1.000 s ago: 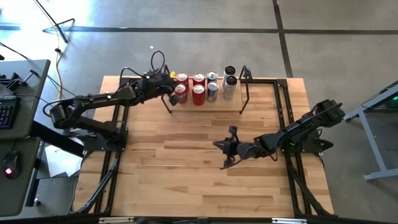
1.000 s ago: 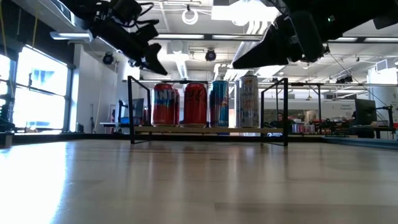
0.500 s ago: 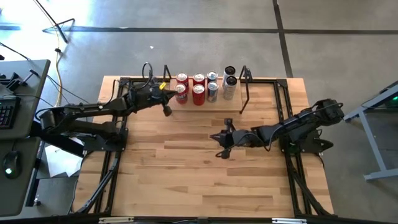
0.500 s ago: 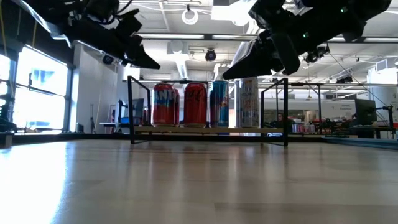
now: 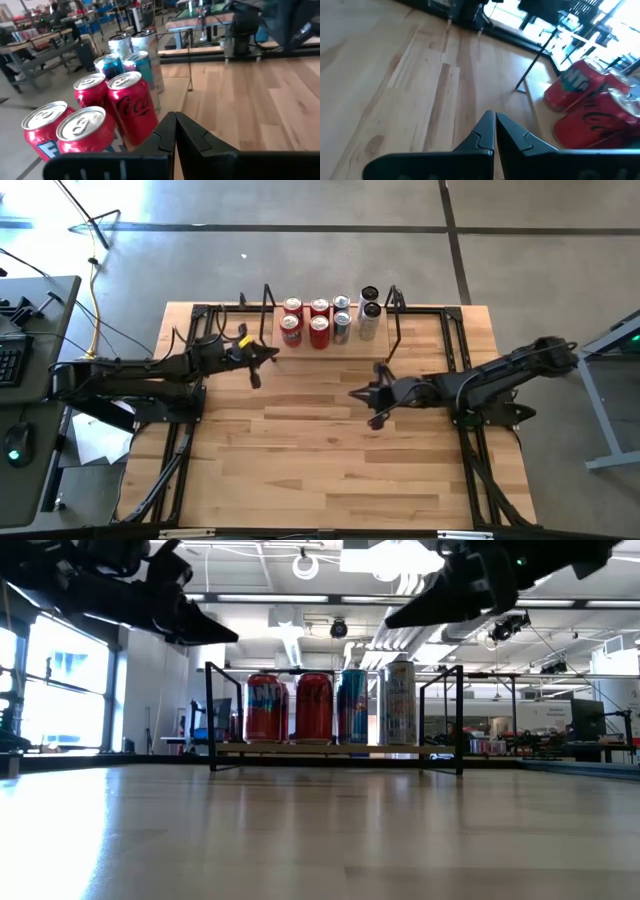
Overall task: Place canned beverage on shelf
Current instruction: Return to Home Position
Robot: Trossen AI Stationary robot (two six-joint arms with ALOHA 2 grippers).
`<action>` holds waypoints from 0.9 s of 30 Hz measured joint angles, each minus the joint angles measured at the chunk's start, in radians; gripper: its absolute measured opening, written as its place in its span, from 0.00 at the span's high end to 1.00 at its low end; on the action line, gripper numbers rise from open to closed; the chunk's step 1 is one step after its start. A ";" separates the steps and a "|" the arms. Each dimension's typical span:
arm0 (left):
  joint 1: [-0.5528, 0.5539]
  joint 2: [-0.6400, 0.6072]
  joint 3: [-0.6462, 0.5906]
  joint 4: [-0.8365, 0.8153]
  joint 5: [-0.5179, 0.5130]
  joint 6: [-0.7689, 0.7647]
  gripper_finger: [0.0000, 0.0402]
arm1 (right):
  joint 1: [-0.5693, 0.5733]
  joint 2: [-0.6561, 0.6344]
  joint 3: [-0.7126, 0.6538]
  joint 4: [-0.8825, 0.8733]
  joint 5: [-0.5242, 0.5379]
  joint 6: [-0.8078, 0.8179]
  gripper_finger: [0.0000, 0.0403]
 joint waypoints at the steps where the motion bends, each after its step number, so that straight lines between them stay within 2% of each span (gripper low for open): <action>1: -0.005 -0.009 -0.007 0.003 0.000 0.000 1.00 | -0.001 -0.026 -0.027 0.018 0.000 -0.008 1.00; 6: -0.031 -0.059 -0.034 0.001 0.003 -0.003 1.00 | -0.033 -0.183 -0.264 0.218 0.000 0.003 1.00; 9: -0.047 -0.082 -0.054 0.005 0.044 -0.003 1.00 | -0.047 -0.295 -0.404 0.325 -0.016 0.013 1.00; 13: -0.071 -0.096 -0.081 0.005 0.060 -0.013 1.00 | -0.055 -0.451 -0.527 0.380 -0.031 0.005 1.00; 18: -0.098 -0.116 -0.133 0.016 0.075 -0.028 1.00 | -0.080 -0.637 -0.636 0.374 -0.013 0.003 1.00; 22: -0.116 -0.136 -0.157 0.020 0.099 -0.028 1.00 | -0.096 -0.749 -0.634 0.223 -0.015 0.012 1.00; 27: -0.136 -0.187 -0.180 0.026 0.111 -0.011 1.00 | -0.098 -0.858 -0.634 0.150 -0.016 0.009 1.00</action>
